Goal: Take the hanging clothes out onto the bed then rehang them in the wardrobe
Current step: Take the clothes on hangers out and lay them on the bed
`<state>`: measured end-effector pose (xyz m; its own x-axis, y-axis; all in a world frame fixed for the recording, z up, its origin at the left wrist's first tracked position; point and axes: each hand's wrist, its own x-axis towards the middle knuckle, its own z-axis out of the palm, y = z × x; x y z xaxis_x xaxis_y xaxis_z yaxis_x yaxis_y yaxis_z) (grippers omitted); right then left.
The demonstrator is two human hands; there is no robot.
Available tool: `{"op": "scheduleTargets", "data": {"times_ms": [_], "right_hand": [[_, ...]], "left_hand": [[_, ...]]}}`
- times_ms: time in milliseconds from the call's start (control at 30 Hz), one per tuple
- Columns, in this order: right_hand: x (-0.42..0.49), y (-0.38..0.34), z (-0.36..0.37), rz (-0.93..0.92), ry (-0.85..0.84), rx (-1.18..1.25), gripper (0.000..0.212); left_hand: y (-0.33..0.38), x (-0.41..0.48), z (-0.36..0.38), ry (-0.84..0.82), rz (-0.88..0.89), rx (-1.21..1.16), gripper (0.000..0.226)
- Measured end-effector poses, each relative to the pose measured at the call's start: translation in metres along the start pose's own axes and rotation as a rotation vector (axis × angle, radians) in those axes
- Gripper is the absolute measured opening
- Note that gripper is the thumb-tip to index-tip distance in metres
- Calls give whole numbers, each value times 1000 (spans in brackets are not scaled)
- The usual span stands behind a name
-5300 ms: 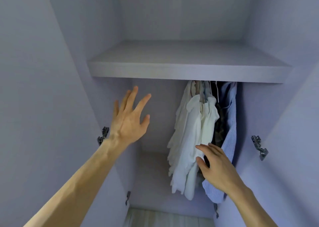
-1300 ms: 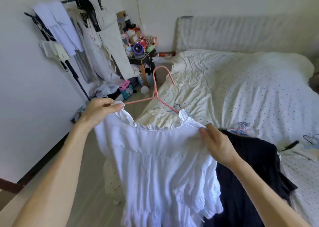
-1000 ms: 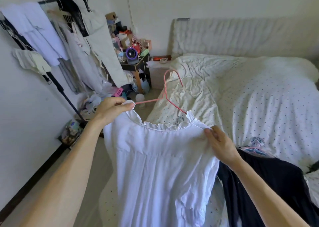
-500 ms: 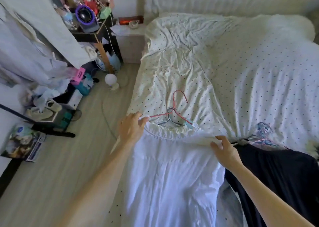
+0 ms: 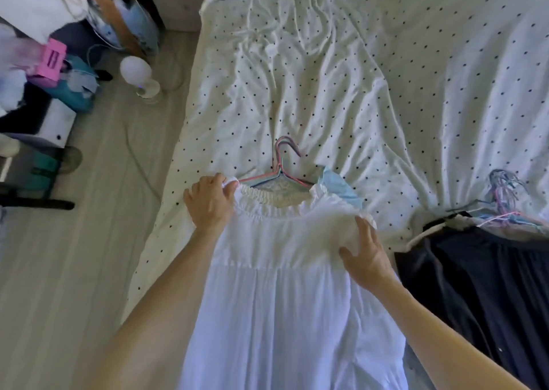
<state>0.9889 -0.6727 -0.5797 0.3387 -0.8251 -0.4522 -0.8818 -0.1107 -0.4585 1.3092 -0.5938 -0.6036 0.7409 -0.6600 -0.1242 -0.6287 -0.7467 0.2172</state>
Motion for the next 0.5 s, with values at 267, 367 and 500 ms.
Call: {"op": "scheduleTargets", "data": {"times_ms": [267, 367, 500], "right_hand": [[32, 18, 35, 19, -25, -391, 73], [37, 11, 27, 52, -132, -430, 73], [17, -1, 2, 45, -173, -405, 75]], "left_hand": [[2, 12, 51, -49, -139, -48, 43], [1, 6, 45, -116, -76, 68, 49], [-8, -18, 23, -84, 54, 67, 45]]}}
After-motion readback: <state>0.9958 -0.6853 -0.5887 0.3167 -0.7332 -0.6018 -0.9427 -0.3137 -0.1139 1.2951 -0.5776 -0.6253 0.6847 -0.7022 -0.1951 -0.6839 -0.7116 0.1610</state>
